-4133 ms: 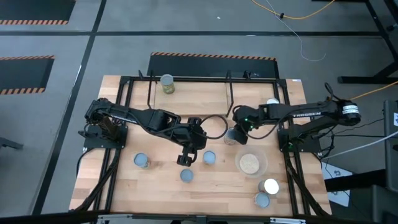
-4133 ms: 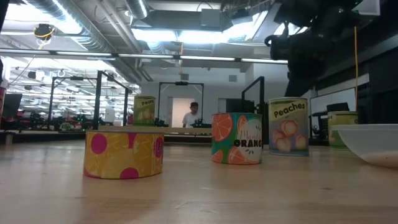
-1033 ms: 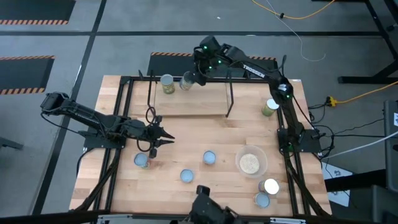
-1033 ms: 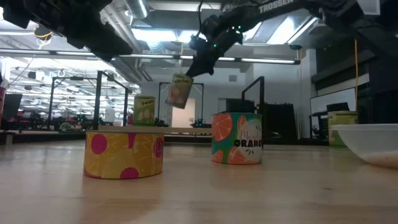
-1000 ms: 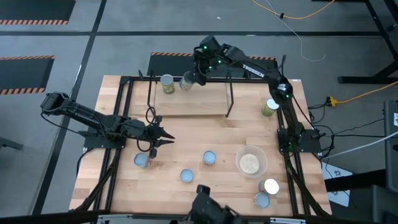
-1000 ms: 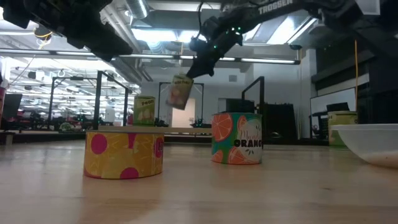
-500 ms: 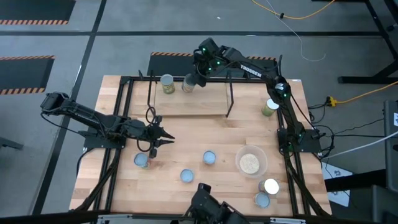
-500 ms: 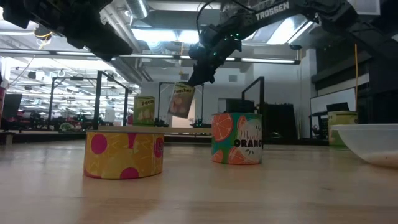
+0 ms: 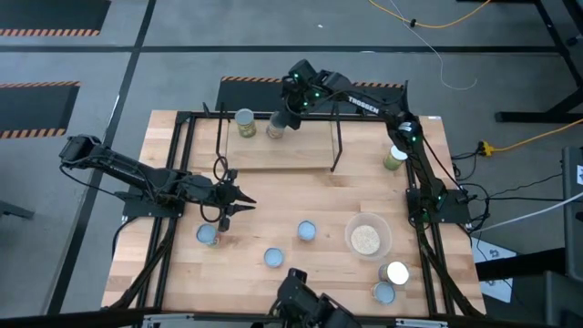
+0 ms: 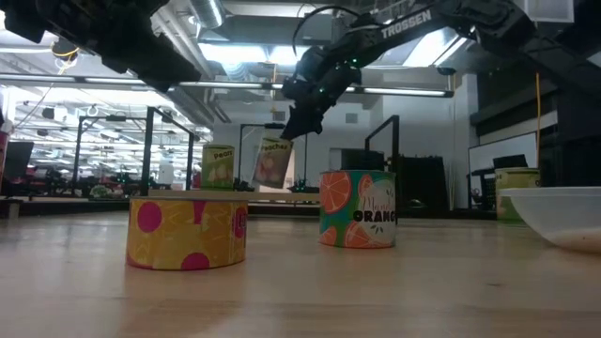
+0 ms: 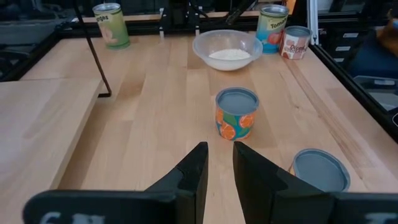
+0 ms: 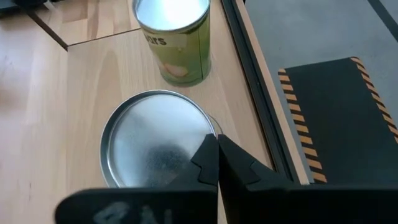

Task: Pick and place cans onto a shelf
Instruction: Put the canned peaches on the shelf

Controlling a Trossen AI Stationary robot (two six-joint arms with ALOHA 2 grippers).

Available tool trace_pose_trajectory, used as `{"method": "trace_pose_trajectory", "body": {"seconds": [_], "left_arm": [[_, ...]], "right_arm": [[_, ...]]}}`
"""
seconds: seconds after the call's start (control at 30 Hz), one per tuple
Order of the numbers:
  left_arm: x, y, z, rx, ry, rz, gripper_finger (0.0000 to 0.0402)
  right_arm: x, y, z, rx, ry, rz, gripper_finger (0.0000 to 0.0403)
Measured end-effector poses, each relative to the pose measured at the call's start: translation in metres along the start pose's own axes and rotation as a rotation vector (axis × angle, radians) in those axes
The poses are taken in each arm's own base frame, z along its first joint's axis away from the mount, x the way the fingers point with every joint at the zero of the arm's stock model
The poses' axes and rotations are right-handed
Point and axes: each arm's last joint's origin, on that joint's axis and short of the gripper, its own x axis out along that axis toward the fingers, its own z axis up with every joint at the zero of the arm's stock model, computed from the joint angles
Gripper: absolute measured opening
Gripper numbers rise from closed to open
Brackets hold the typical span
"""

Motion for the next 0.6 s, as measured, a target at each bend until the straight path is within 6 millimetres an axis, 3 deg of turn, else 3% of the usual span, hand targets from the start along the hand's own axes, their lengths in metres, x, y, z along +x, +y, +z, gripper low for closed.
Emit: {"method": "trace_pose_trajectory", "body": {"seconds": [0.2, 0.6], "left_arm": [[0.0000, 0.0000, 0.0002, 0.000, -0.002, 0.000, 0.0069], [0.0000, 0.0000, 0.0004, 0.000, -0.003, 0.000, 0.0069]], "right_arm": [[0.0106, -0.0026, -0.0050, 0.007, 0.019, 0.002, 0.0000], [0.0106, -0.0026, -0.0052, 0.007, 0.020, 0.001, 0.0013]]}}
